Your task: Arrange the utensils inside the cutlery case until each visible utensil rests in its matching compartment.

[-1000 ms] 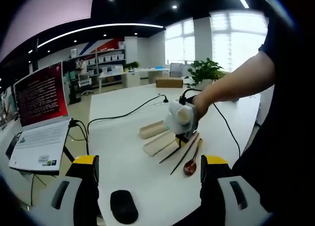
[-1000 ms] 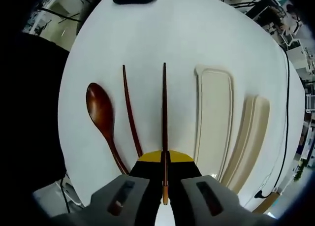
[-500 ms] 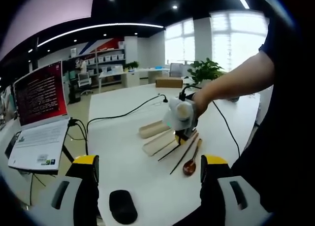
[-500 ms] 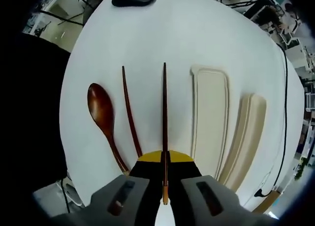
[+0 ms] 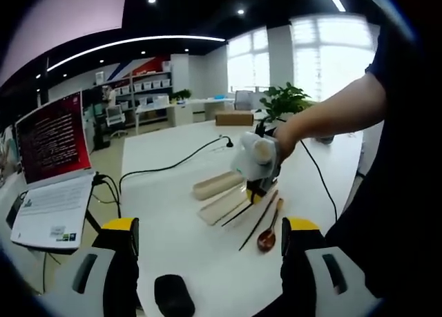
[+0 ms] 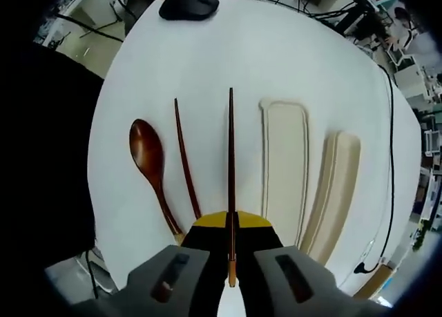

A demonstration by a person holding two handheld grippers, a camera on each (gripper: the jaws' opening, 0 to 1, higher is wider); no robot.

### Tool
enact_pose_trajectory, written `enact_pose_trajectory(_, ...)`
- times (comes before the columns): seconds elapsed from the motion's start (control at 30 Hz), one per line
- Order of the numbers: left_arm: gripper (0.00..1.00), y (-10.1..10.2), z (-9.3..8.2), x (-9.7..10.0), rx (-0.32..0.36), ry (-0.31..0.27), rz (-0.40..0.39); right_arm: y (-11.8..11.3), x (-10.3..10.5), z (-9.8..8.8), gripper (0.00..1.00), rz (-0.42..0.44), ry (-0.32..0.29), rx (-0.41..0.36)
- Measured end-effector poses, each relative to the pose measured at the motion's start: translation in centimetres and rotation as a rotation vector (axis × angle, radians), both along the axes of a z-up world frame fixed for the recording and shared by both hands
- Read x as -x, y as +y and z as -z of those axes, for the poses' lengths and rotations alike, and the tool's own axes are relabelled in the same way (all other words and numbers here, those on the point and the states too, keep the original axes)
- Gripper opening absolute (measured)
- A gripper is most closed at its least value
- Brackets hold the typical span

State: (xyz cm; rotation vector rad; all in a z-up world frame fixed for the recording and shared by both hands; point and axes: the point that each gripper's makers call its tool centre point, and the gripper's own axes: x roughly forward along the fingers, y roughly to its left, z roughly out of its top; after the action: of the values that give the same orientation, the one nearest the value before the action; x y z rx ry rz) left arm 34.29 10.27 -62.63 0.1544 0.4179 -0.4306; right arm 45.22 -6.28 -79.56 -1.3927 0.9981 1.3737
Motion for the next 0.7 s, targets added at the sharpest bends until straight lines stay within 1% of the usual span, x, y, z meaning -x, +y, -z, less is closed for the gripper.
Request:
enact_pose_trajectory(0.2,0.87,0.0,0.2,-0.3,0.001,0.001,0.01,-0.4,-0.2,-0.4,0.0,-0.001,-0.013,-0.003)
enact_pose_trajectory(0.43,0.87,0.2,0.0,-0.5,-0.002,-0.008,0.019,0.2,0.0,-0.9,0.0,0.001,-0.012,-0.034)
enact_pose_trajectory(0.47,0.87,0.3,-0.1,-0.5,-0.002,-0.009,0.019,0.2,-0.2,-0.9,0.0,-0.003,-0.023,-0.033)
enact_pose_trajectory(0.7,0.87,0.2,-0.4,-0.5,-0.005,-0.018,0.021,-0.1,-0.5,-1.3,0.0,-0.005,-0.038,-0.027)
